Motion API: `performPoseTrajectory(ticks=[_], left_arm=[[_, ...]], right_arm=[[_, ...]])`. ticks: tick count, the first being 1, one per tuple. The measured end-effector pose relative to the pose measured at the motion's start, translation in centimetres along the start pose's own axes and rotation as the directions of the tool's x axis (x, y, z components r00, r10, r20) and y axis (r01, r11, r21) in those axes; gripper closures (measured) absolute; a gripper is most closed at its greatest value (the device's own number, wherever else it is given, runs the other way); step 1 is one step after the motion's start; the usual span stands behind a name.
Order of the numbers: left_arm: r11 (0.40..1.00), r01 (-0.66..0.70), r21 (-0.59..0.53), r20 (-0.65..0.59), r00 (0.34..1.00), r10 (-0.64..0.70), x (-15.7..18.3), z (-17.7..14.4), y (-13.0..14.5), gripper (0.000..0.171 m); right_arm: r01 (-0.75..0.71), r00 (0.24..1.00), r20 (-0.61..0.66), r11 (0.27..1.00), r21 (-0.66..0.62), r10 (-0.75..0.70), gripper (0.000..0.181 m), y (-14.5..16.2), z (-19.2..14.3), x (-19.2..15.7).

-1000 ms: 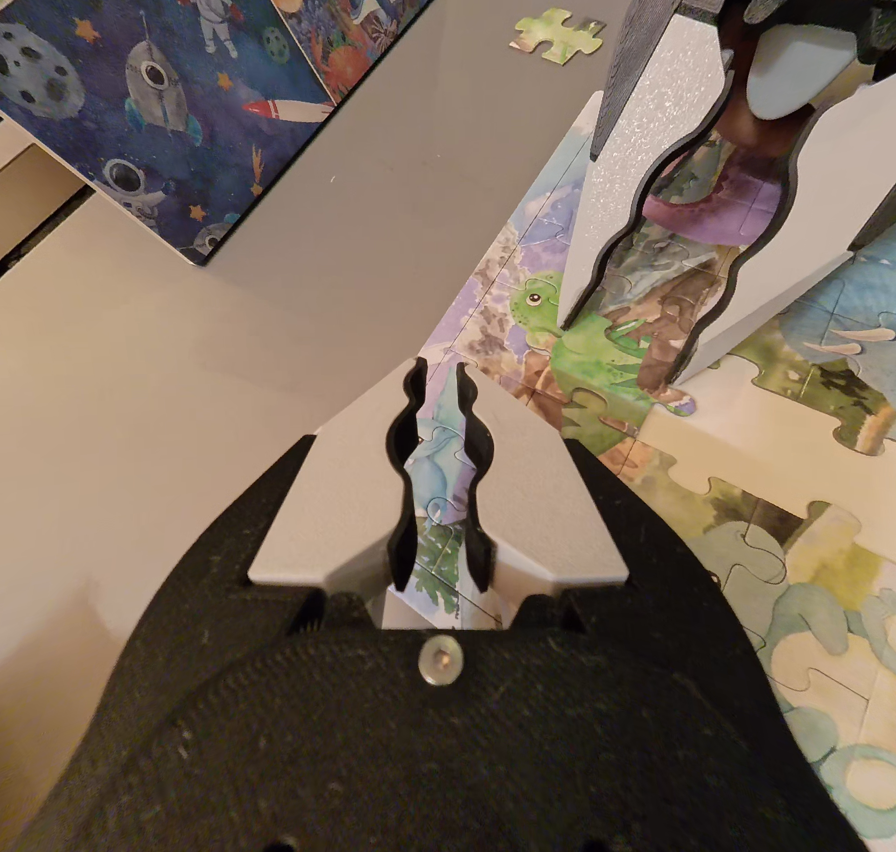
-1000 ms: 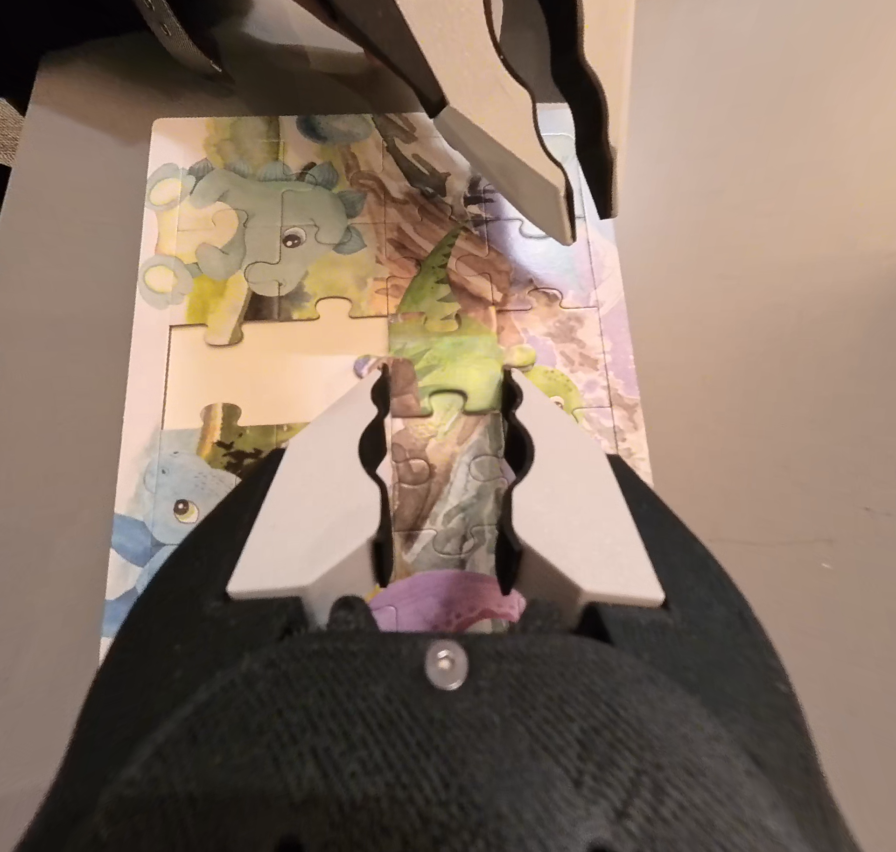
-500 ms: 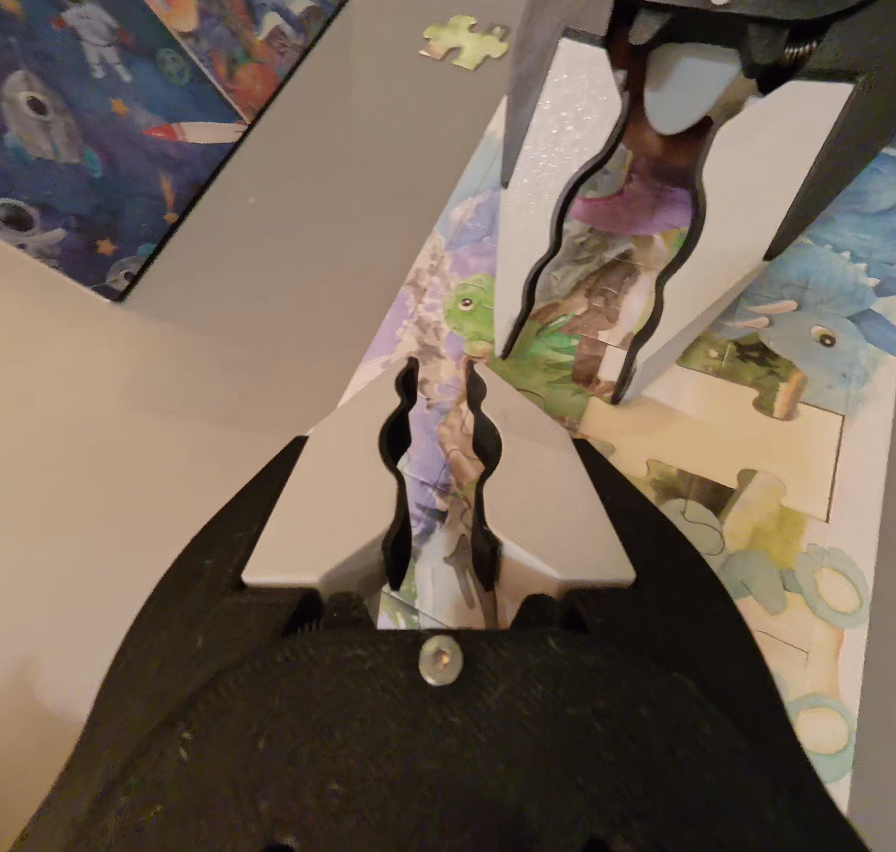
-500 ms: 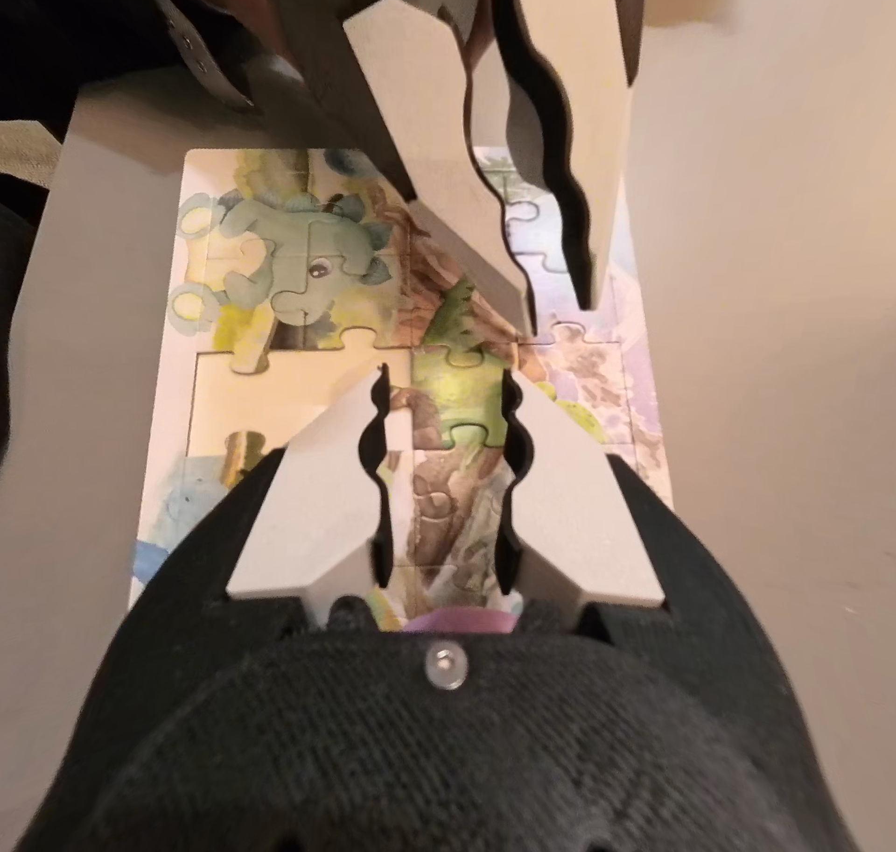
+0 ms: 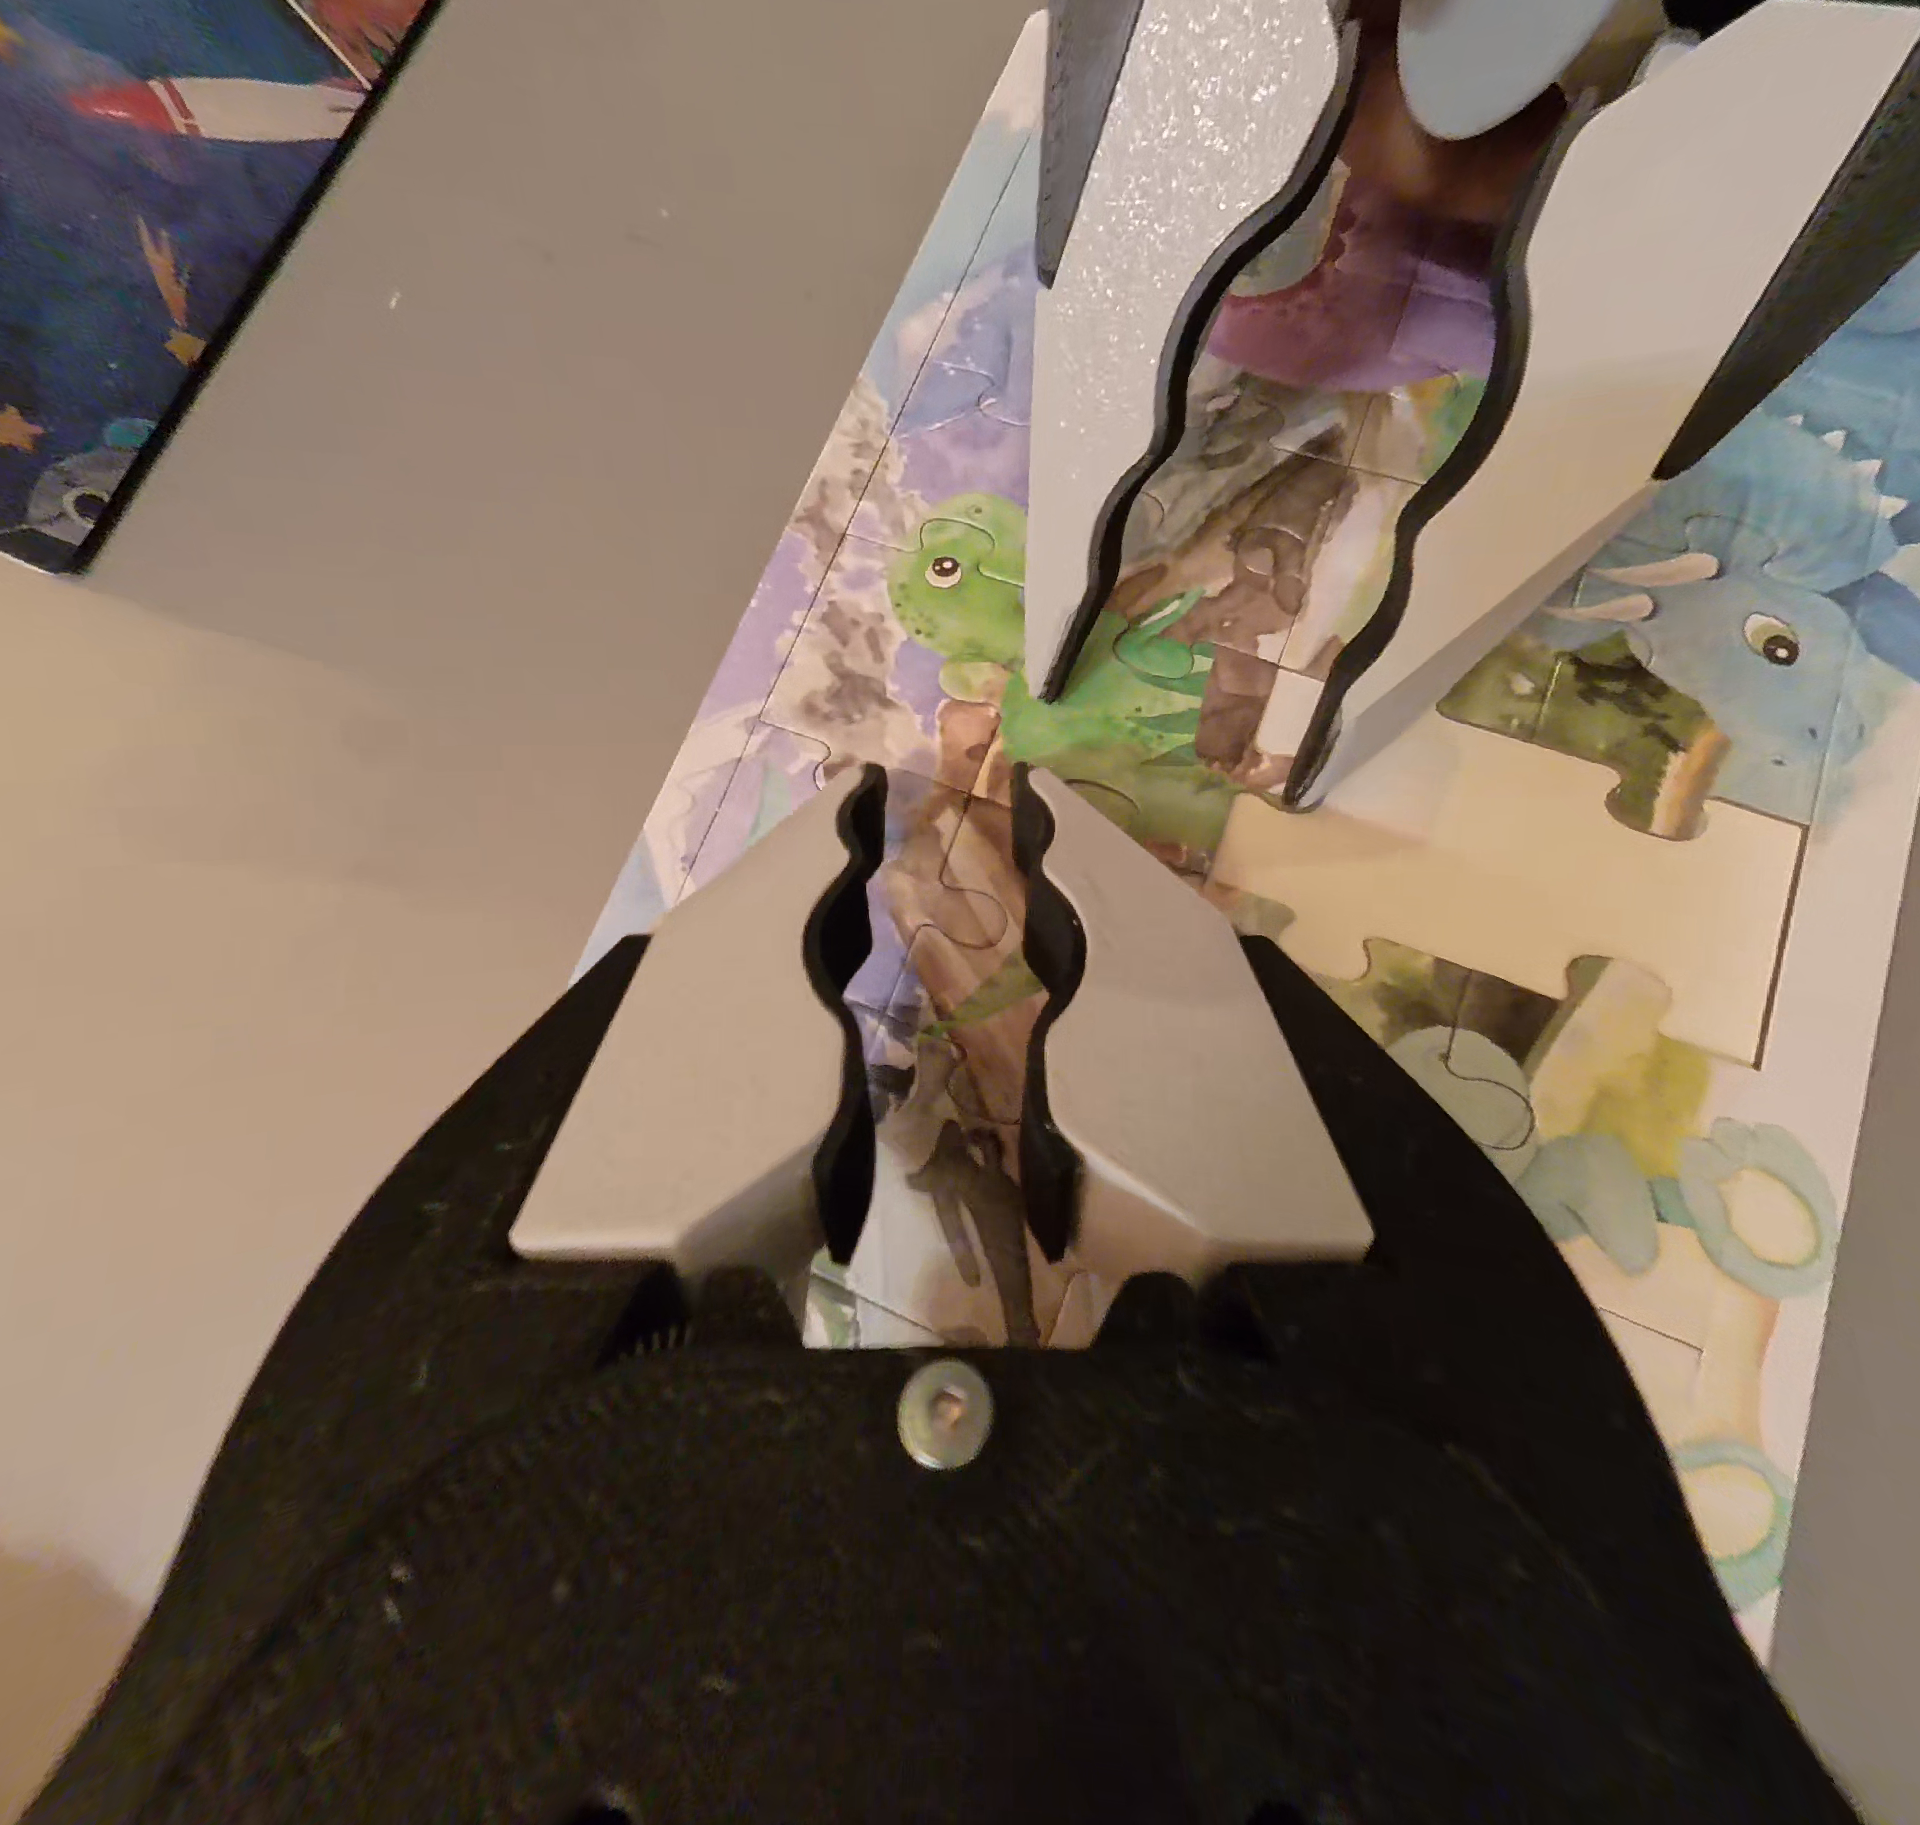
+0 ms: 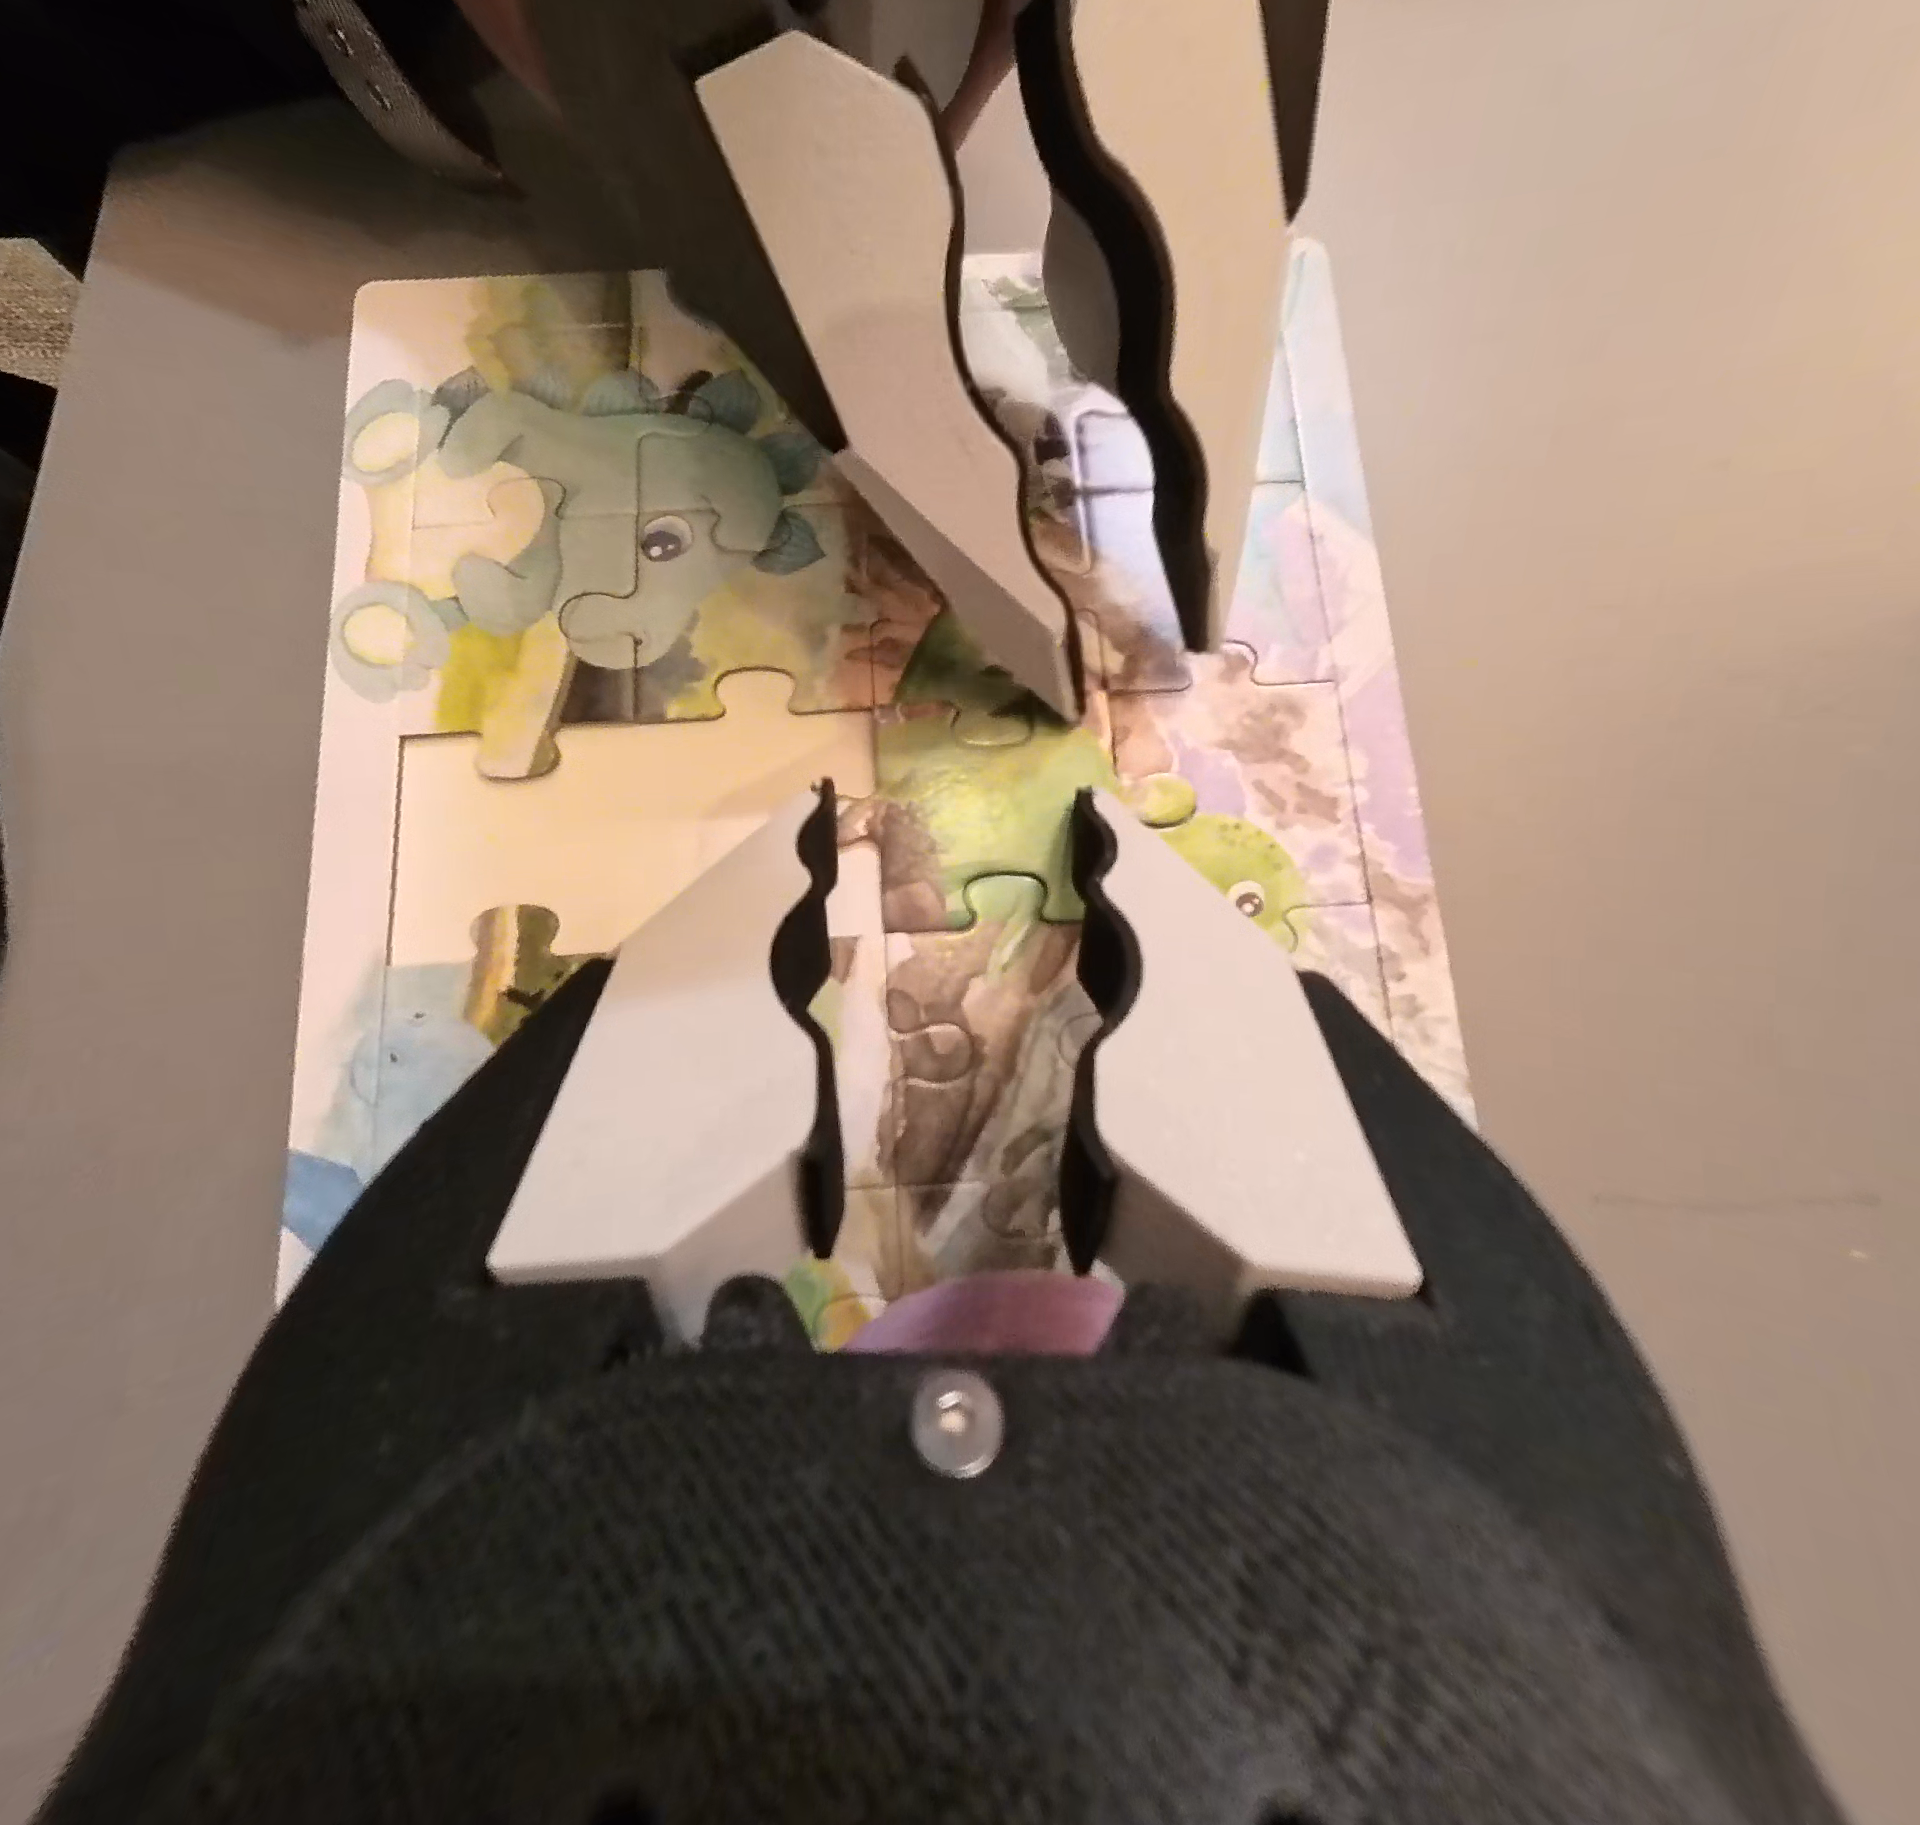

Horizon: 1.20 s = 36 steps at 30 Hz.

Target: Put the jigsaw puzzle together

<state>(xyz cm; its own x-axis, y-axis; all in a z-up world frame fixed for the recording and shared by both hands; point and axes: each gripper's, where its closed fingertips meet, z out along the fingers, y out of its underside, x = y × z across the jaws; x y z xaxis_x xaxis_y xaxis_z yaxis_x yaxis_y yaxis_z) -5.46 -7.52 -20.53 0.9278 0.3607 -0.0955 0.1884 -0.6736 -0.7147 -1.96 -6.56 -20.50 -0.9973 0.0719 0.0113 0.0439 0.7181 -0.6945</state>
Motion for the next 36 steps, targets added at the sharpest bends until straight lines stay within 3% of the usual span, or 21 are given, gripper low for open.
performPoseTrajectory(ticks=[36], left_arm=[[0.999, -0.035, -0.008, 0.015, 0.999, 0.035, -0.15, -0.08, 0.36, 0.152]], right_arm=[[-0.034, 0.999, -0.040, 0.998, 0.054, 0.036, 0.138, -0.40, -0.49, 0.48]])
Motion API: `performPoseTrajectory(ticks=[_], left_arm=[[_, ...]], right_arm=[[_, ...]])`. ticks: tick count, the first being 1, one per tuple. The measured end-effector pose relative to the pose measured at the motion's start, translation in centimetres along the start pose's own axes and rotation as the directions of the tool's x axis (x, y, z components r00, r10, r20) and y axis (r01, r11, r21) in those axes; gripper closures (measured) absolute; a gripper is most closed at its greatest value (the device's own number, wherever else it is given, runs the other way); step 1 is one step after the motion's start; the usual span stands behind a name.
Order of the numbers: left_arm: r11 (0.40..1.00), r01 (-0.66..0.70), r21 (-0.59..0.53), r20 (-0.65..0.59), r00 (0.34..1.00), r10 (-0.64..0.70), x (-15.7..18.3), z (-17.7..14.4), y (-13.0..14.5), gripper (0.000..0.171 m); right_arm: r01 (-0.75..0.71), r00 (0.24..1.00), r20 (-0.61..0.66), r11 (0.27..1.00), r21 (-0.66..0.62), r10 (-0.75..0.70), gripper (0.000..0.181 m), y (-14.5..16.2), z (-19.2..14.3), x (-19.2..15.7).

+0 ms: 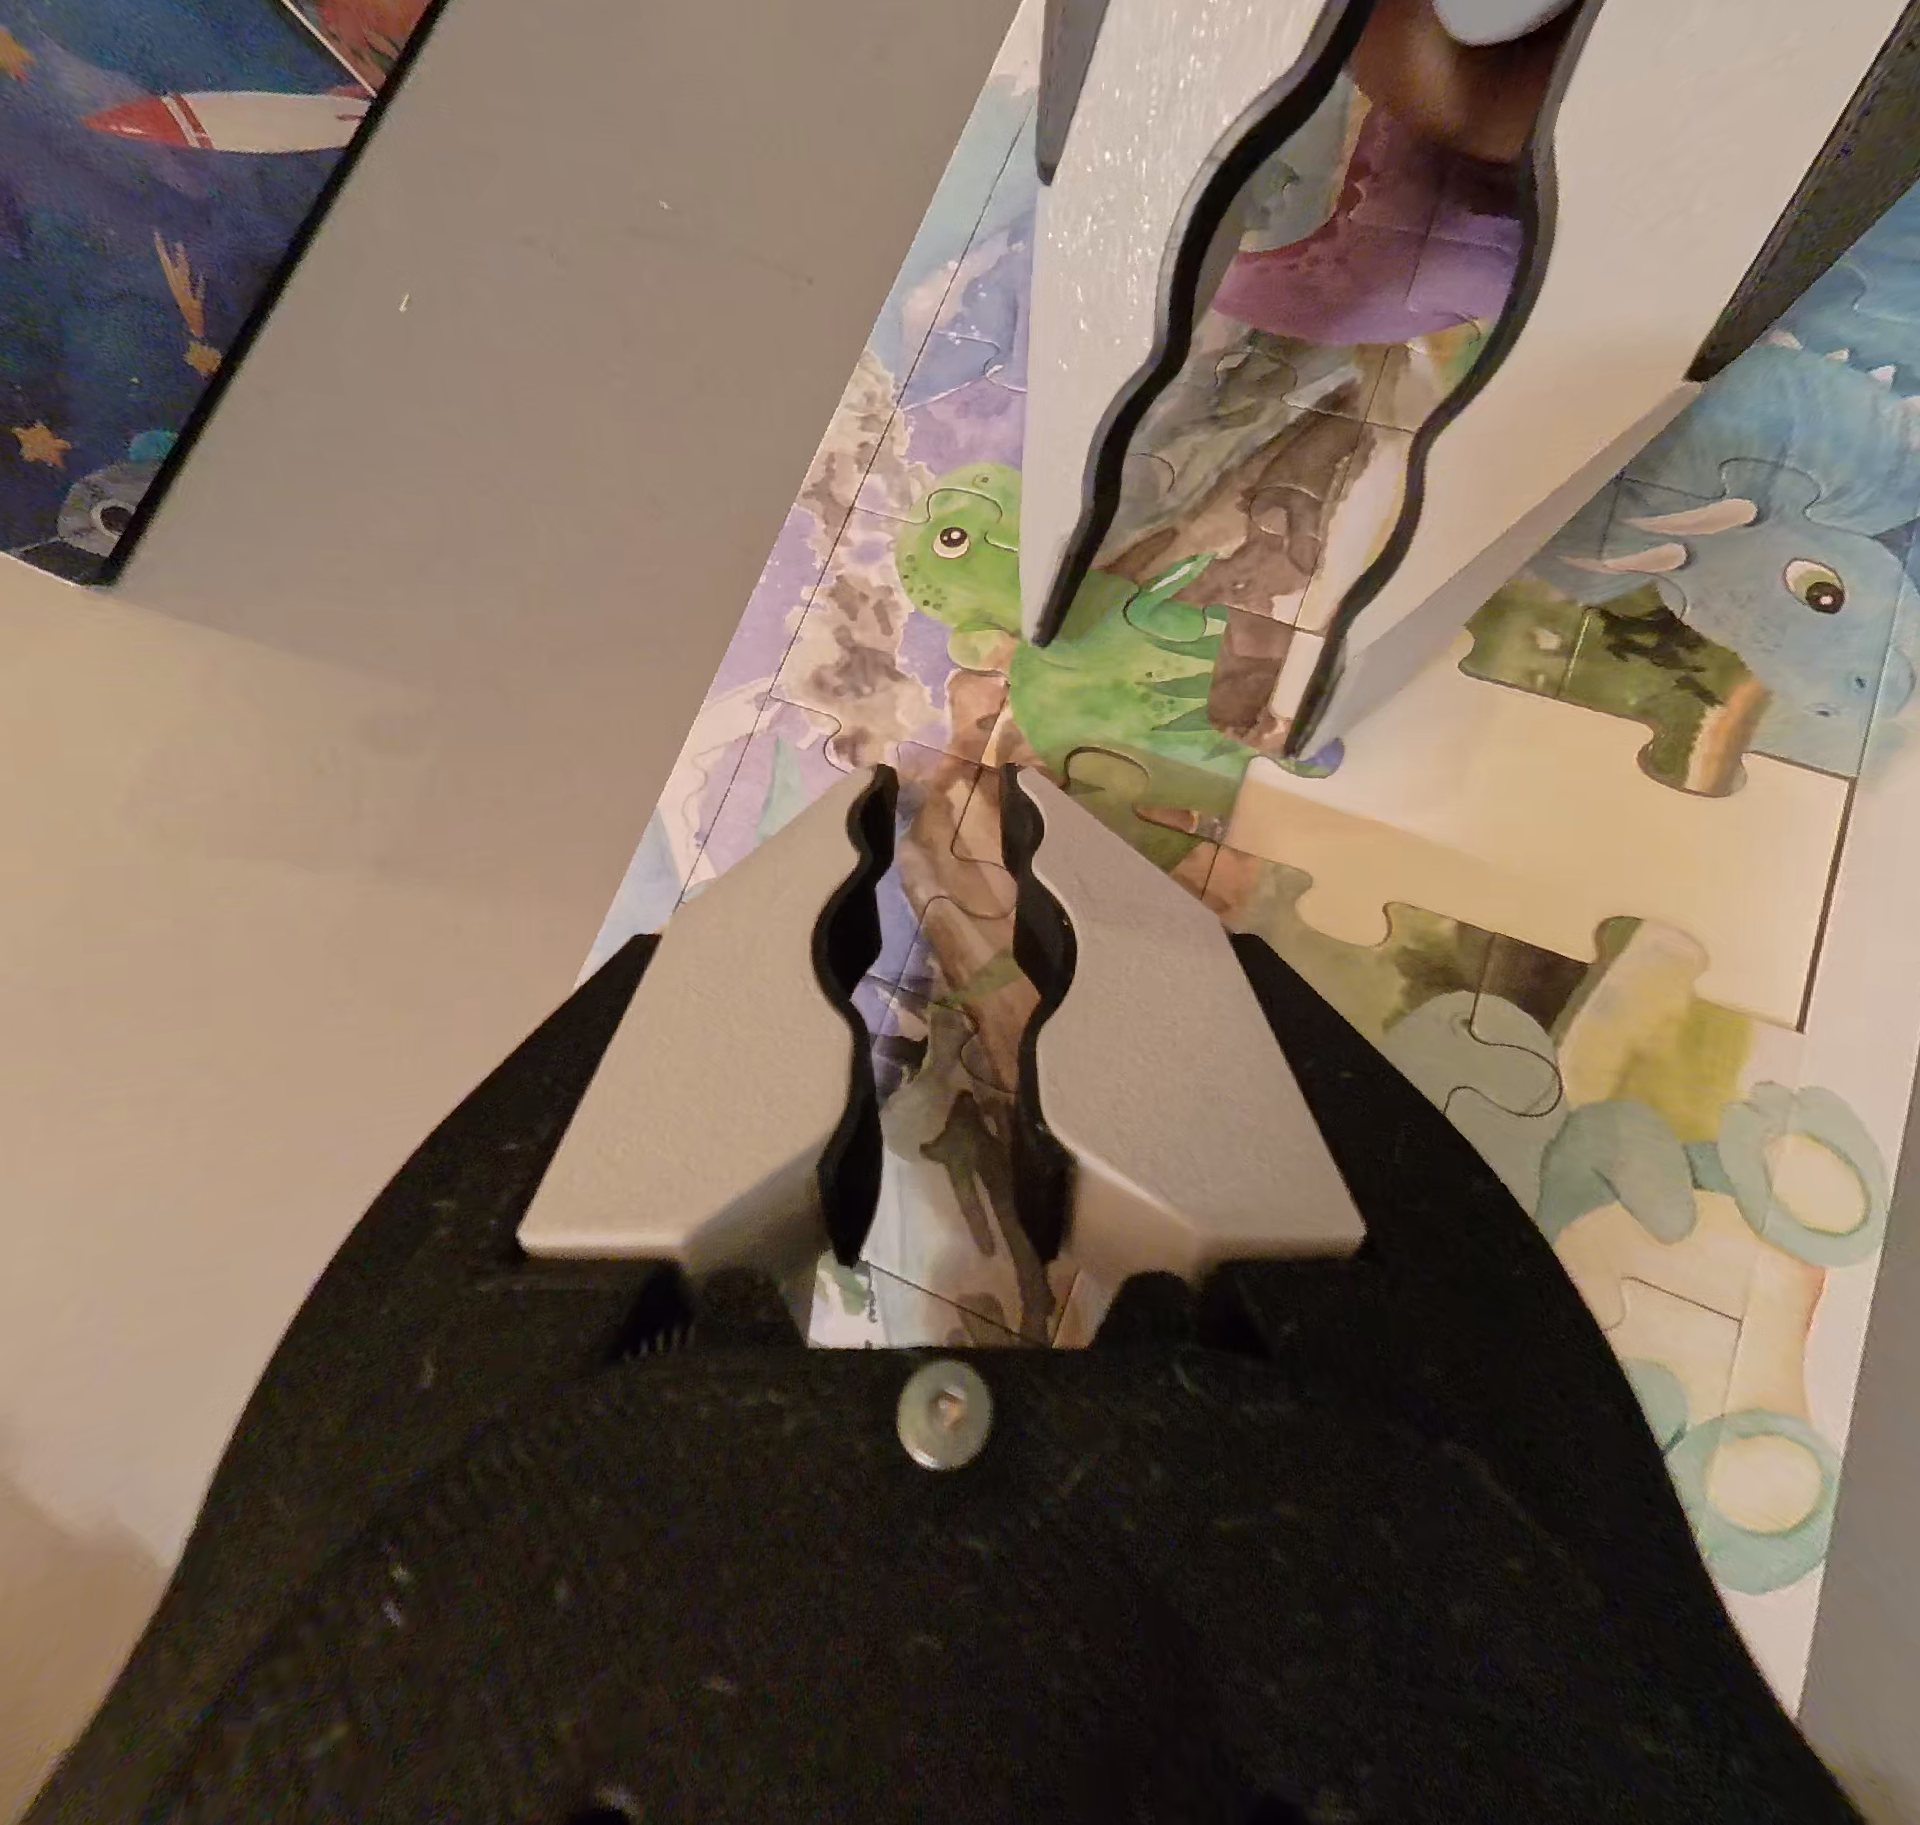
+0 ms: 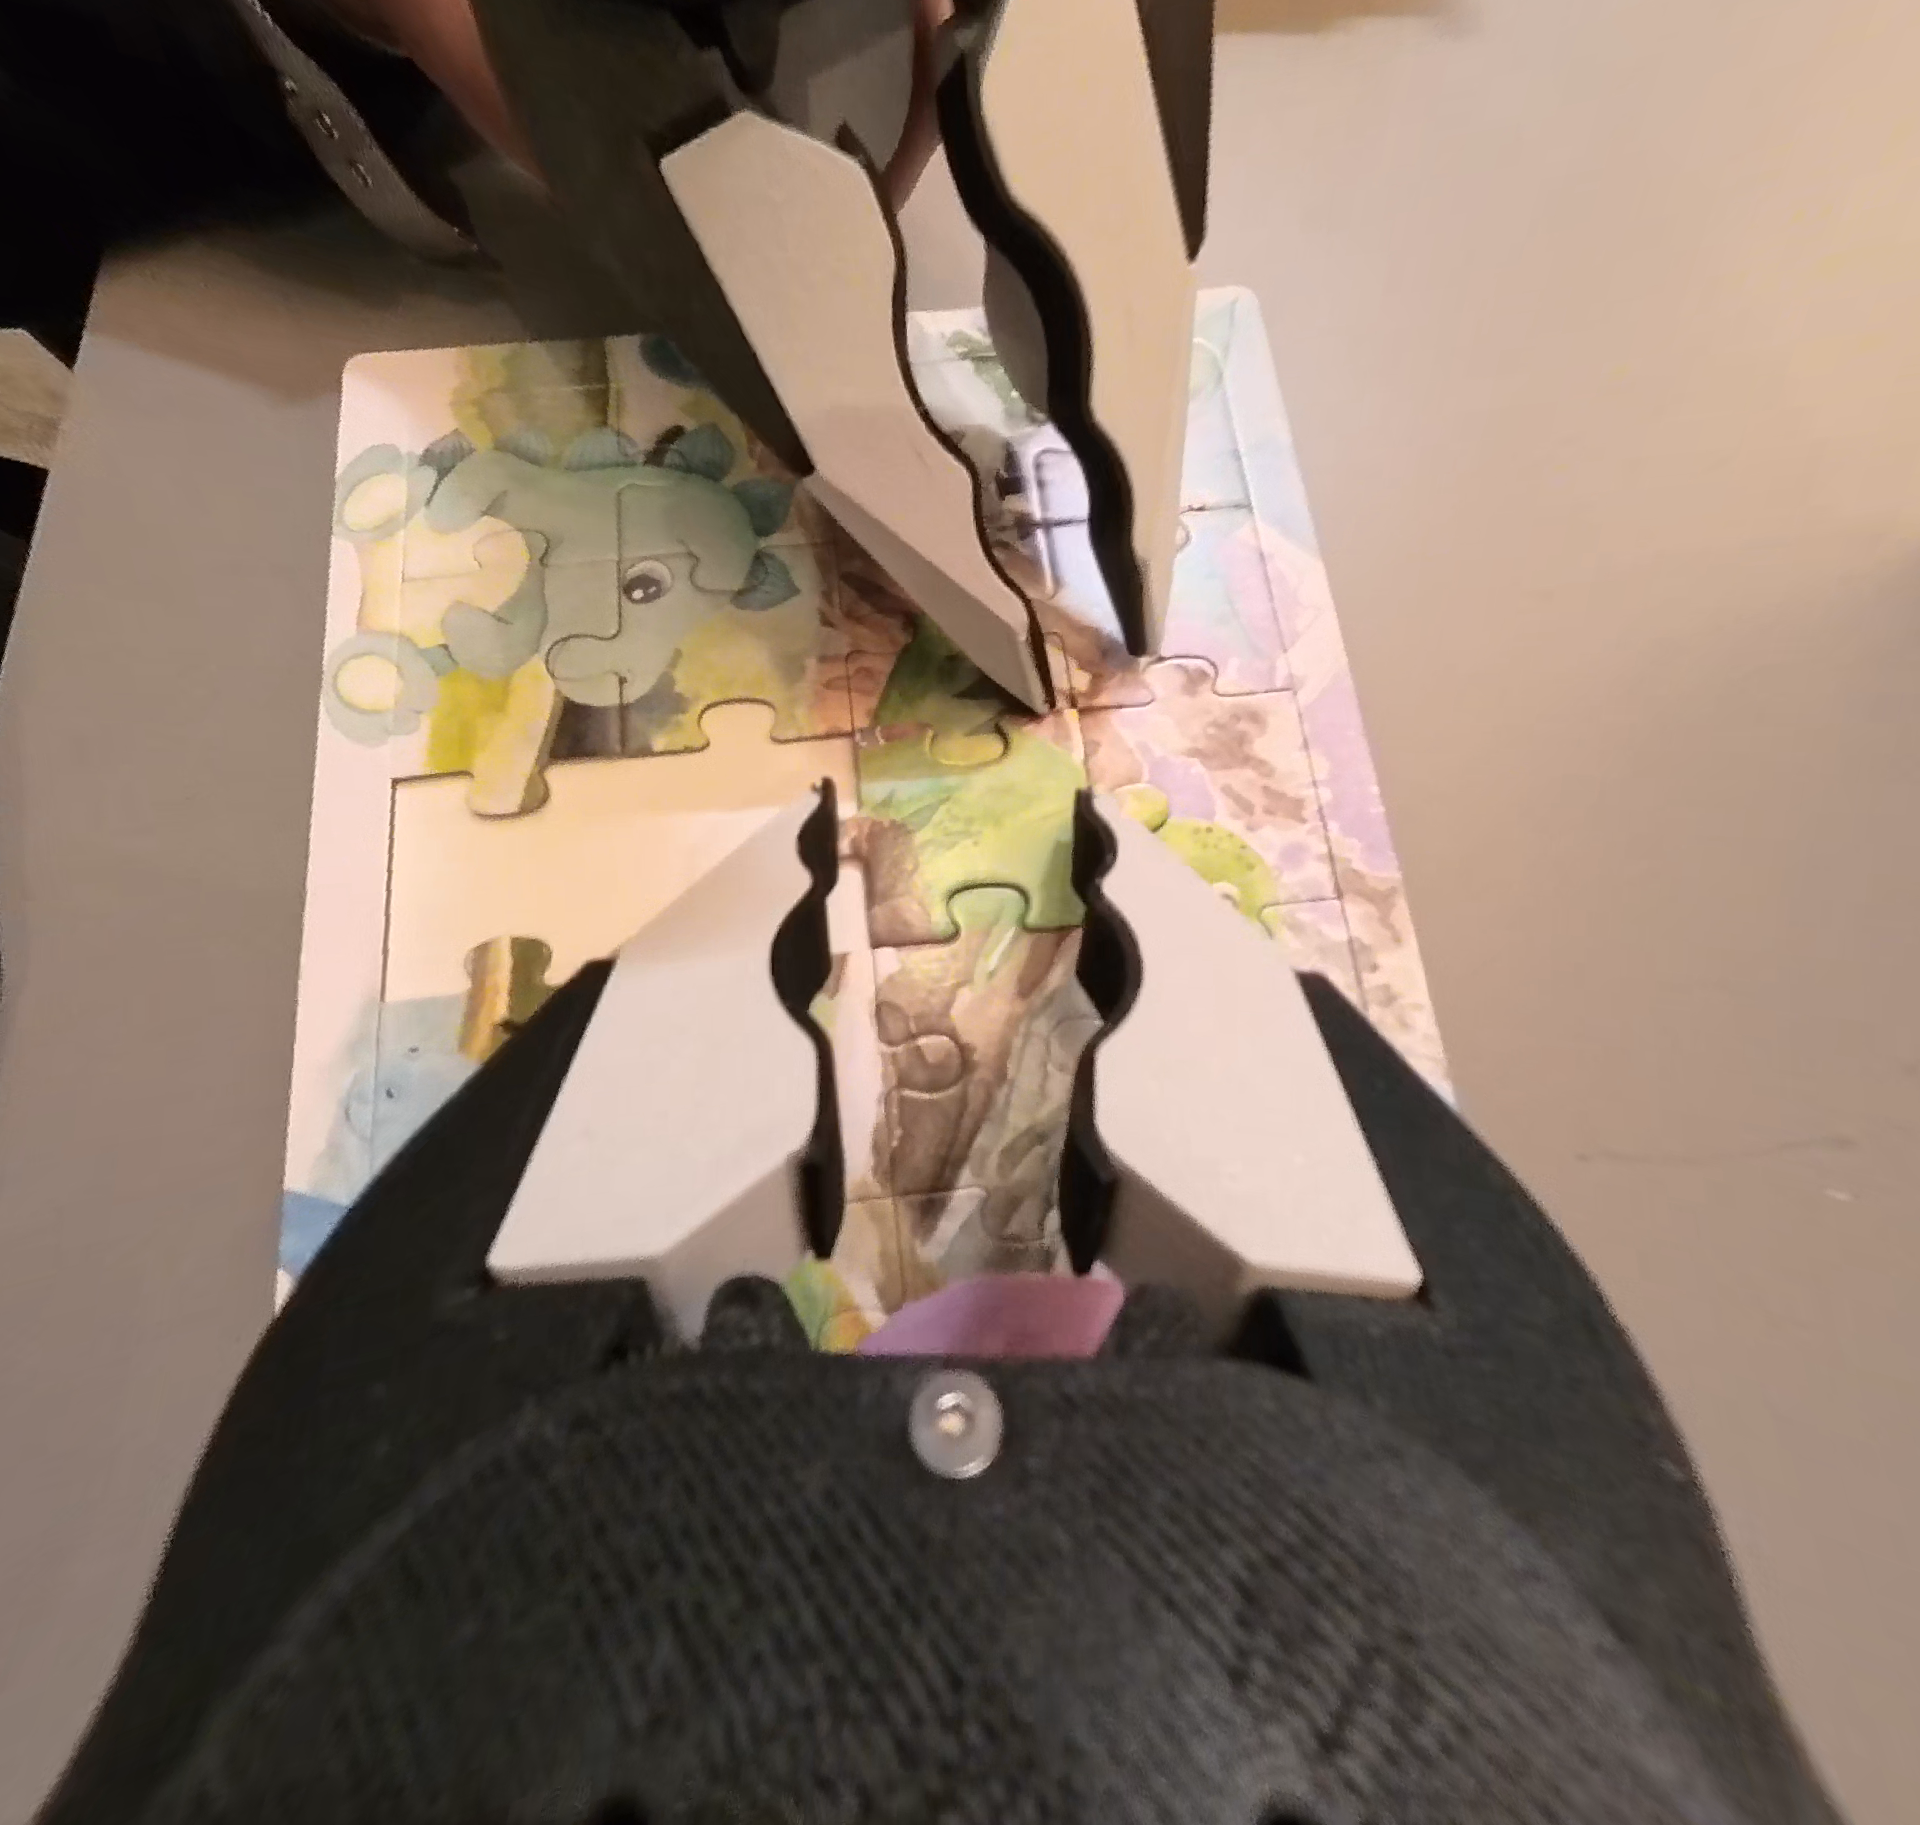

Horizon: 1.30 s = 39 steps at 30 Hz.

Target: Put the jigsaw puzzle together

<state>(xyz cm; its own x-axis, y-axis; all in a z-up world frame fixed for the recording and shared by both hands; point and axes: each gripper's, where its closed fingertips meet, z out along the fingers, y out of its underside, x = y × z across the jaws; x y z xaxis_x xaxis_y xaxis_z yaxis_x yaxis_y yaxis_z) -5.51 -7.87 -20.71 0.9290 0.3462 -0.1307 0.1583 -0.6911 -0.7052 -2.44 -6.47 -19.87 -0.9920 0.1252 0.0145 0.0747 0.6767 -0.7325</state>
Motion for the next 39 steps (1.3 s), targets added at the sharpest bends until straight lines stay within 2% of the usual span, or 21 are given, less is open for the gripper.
performPoseTrajectory(ticks=[8, 14, 17, 21, 32, 39], left_arm=[[1.000, -0.013, 0.014, -0.007, 1.000, 0.014, 0.4, -0.1, -0.4, 0.156], [1.000, -0.010, 0.015, -0.032, 0.999, 0.010, 0.9, 0.1, -0.5, 0.161], [1.000, -0.016, 0.012, -0.052, 0.998, 0.016, 1.4, 0.2, -0.5, 0.171], [1.000, -0.015, 0.015, -0.053, 0.998, 0.015, 1.5, 0.3, -0.5, 0.171], [1.000, 0.004, 0.019, -0.077, 0.997, -0.002, 1.8, 0.4, -0.6, 0.171], [1.000, -0.003, 0.022, -0.111, 0.994, 0.005, 2.5, 0.5, -0.8, 0.171]], right_arm=[[-0.061, 0.998, 0.030, 0.998, 0.029, 0.061, 0.140, 0.2, 0.4, 0.2], [-0.070, 0.997, 0.014, 0.997, 0.023, 0.070, 0.148, 0.3, 0.4, 0.7], [-0.079, 0.997, -0.025, 0.997, 0.010, 0.079, 0.158, 0.6, 0.1, 1.6], [-0.080, 0.990, -0.110, 0.996, 0.029, 0.083, 0.181, 0.4, 0.0, 3.2], [-0.047, 0.979, -0.198, 0.999, 0.005, 0.047, 0.181, 0.2, 0.7, 4.3], [-0.117, 0.985, -0.126, 0.993, 0.006, 0.117, 0.181, 0.3, 0.6, 3.7]])
